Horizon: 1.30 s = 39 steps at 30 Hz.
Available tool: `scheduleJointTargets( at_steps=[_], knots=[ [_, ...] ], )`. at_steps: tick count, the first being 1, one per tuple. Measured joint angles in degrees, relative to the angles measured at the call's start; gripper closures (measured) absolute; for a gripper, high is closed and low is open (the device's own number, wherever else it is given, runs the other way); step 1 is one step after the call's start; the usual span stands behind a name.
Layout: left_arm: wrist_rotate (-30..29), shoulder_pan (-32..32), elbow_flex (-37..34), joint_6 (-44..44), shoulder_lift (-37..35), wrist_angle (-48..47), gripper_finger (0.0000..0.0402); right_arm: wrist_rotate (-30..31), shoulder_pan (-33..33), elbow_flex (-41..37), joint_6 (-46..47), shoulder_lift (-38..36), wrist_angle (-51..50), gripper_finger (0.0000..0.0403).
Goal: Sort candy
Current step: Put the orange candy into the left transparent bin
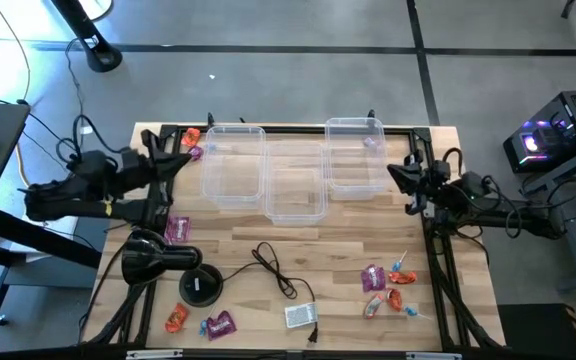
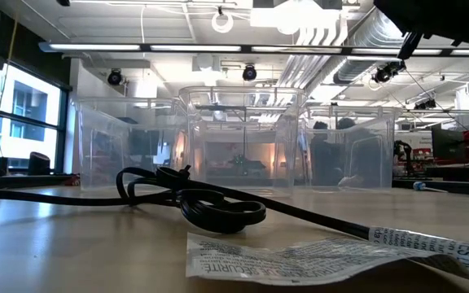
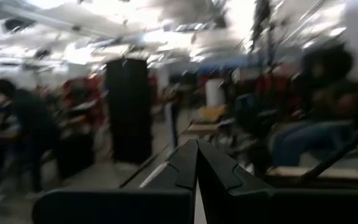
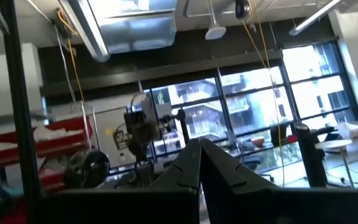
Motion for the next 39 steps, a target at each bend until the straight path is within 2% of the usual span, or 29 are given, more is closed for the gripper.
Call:
scheduleJointTargets(
  at_steps=[3,8,10,12,17,23,31,34,39],
  knots=[
    [-9.3,0.0,2.6,1.7,3.0,-2.4,0.0401,0.6,0.0,0.4,0.0,0.1,-0.1,0.0402],
    [-32.2,1.2,5.9,7.0,7.8,-3.5,0.0401,1.5,0.0,0.4,0.0,1.7,0.1,0.0402],
    [-37.2,3.0,8.0,10.6,9.7,-3.3,0.0402,3.3,0.0,0.4,0.0,2.9,0.2,0.0402],
    [-38.6,5.3,10.8,12.5,11.8,-3.3,0.0401,5.4,0.0,0.4,-0.8,4.5,0.6,0.0402],
    [-35.7,11.2,19.9,10.2,18.1,-10.9,0.0401,7.8,0.0,0.4,-1.5,8.4,2.1,0.0402],
    [-26.0,19.7,27.8,0.5,28.4,-27.7,0.0402,7.8,0.0,0.4,-1.0,11.8,2.2,0.0402],
    [-17.0,36.1,30.5,0.3,40.8,-29.4,0.0402,7.8,0.0,0.4,0.5,12.7,1.8,0.0402],
    [-11.0,43.4,33.4,0.6,46.0,-29.6,0.0401,7.8,0.0,0.4,0.7,12.7,1.7,0.0402],
    [-0.2,52.5,41.7,-4.6,54.6,-33.9,0.0382,7.7,0.0,0.4,2.6,12.7,1.5,0.0402]
  ],
)
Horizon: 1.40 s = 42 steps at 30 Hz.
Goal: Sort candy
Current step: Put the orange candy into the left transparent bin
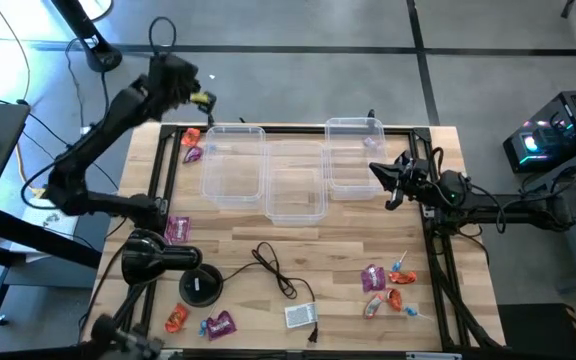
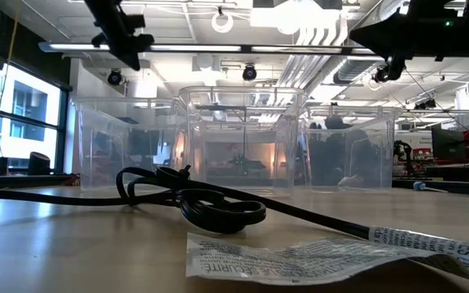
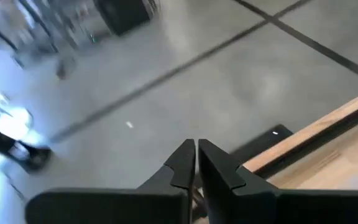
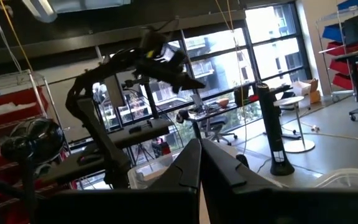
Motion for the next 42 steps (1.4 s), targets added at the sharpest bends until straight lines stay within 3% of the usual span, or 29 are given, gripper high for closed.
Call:
scheduleJointTargets(
  at_steps=[4,9,20,29,34,42],
  knots=[
    [2.2,3.2,6.2,-2.9,5.8,-8.7,0.0352,0.0,0.0,0.0,1.3,0.0,-1.6,0.0402],
    [2.3,5.2,7.3,-6.9,10.5,-18.7,0.0303,0.0,0.0,0.0,3.2,0.0,-4.1,0.0402],
    [3.2,6.3,4.4,-9.5,16.6,-21.3,0.0218,0.0,0.0,0.0,4.0,3.0,-5.6,0.0402],
    [-1.2,6.8,-9.3,-14.6,15.9,-11.6,0.0206,-0.1,0.0,0.0,4.5,8.2,-5.6,0.0402],
    [4.4,7.0,-14.6,-18.4,15.2,-2.6,0.0206,-0.1,0.0,0.0,5.4,10.5,-5.1,0.0402],
    [2.3,8.3,-20.5,-19.7,15.4,4.8,0.0206,0.0,0.0,0.0,5.4,12.3,-3.6,0.0402]
  ],
)
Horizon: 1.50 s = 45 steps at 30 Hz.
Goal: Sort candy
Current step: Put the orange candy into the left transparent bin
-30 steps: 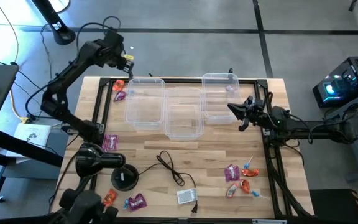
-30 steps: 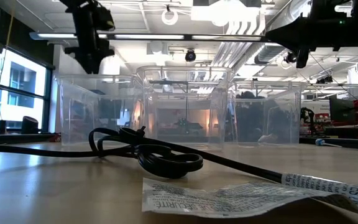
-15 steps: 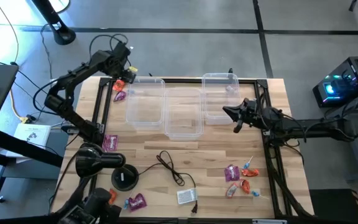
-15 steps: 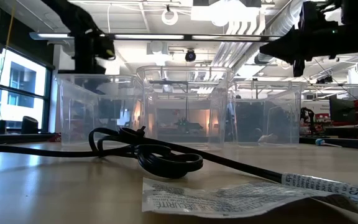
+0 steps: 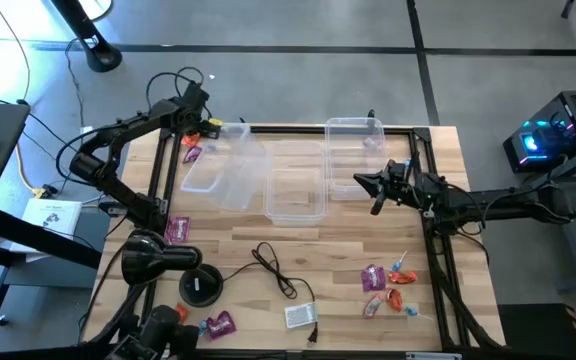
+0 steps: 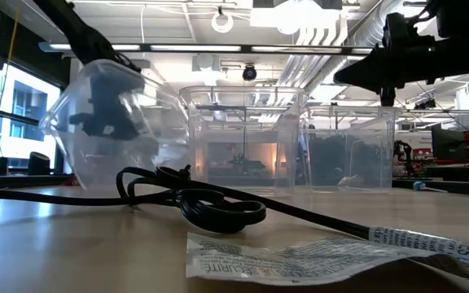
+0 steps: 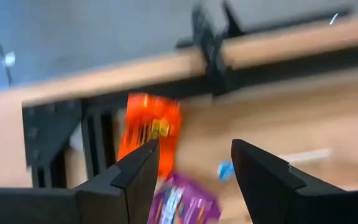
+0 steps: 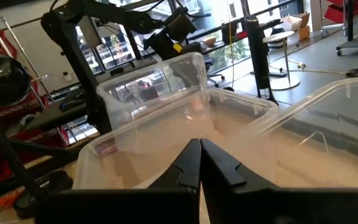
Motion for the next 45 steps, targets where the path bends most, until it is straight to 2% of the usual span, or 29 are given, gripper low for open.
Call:
scheduleJointTargets(
  at_steps=[8,17,23,29,37,41,45],
  knots=[
    [3.3,-1.4,-0.2,1.0,-2.7,-0.1,0.0206,0.0,0.0,0.0,0.0,0.0,0.1,0.0402],
    [4.9,-4.0,-0.2,1.3,-13.3,0.3,0.0206,0.0,0.0,0.0,0.0,0.0,0.1,0.0402],
    [-1.5,-4.1,-0.2,0.5,-17.7,0.3,0.0206,0.1,0.0,0.0,0.0,0.0,0.1,0.0402],
    [-5.2,-3.7,-0.2,-0.8,-14.4,0.1,0.0209,0.1,0.0,0.0,0.0,0.0,0.1,0.0402],
    [-20.0,-6.3,-0.2,-5.6,-7.7,5.1,0.0212,0.1,0.0,0.0,0.0,0.0,0.1,0.0402],
    [-20.6,-5.8,-0.2,-10.4,-5.0,10.0,0.0212,0.1,0.0,0.0,0.3,0.0,0.0,0.0402],
    [-20.8,-5.4,-0.2,-10.7,-1.9,11.2,0.0212,0.1,0.0,0.0,2.2,0.0,-0.9,0.0402]
  ],
)
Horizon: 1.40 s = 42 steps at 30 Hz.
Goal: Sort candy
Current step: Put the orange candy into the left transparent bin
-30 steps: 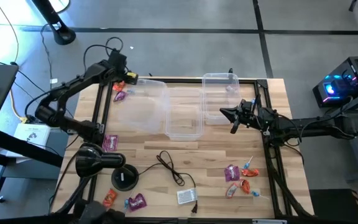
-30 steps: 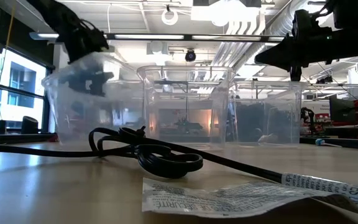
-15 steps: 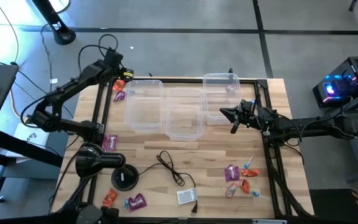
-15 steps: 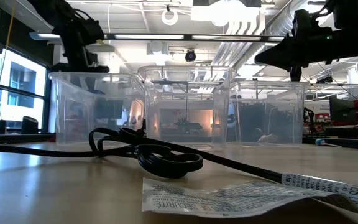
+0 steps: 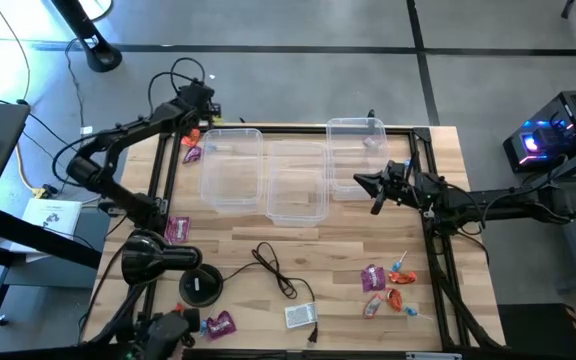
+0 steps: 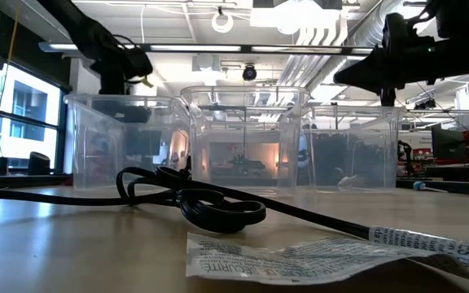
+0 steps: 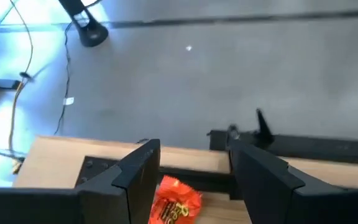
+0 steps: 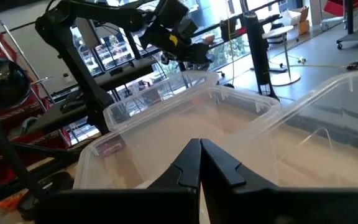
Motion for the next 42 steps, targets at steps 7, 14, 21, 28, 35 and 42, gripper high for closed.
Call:
scheduleJointTargets(
  at_steps=[7,14,21,28,35,42],
  knots=[
    [-8.9,0.0,0.0,-2.7,4.9,-2.2,0.0212,0.0,0.0,0.0,1.8,0.0,-2.0,0.0402],
    [-1.7,1.2,0.0,-5.9,9.1,-0.8,0.0212,0.0,0.0,0.0,2.3,0.0,-2.1,0.0402],
    [5.5,1.8,0.0,-4.8,13.3,-0.9,0.0212,0.0,0.0,0.0,2.9,0.0,-2.9,0.0402],
    [12.3,2.6,0.2,-1.4,15.2,-2.8,0.0212,0.2,0.0,0.0,4.0,0.0,-4.0,0.0402],
    [23.3,2.4,-0.1,1.6,15.3,-3.4,0.0212,0.2,0.0,0.0,4.0,0.0,-4.2,0.0402],
    [23.1,1.7,0.0,1.3,15.4,-2.5,0.0212,0.7,0.0,0.0,4.0,0.0,-4.2,0.0402]
  ],
)
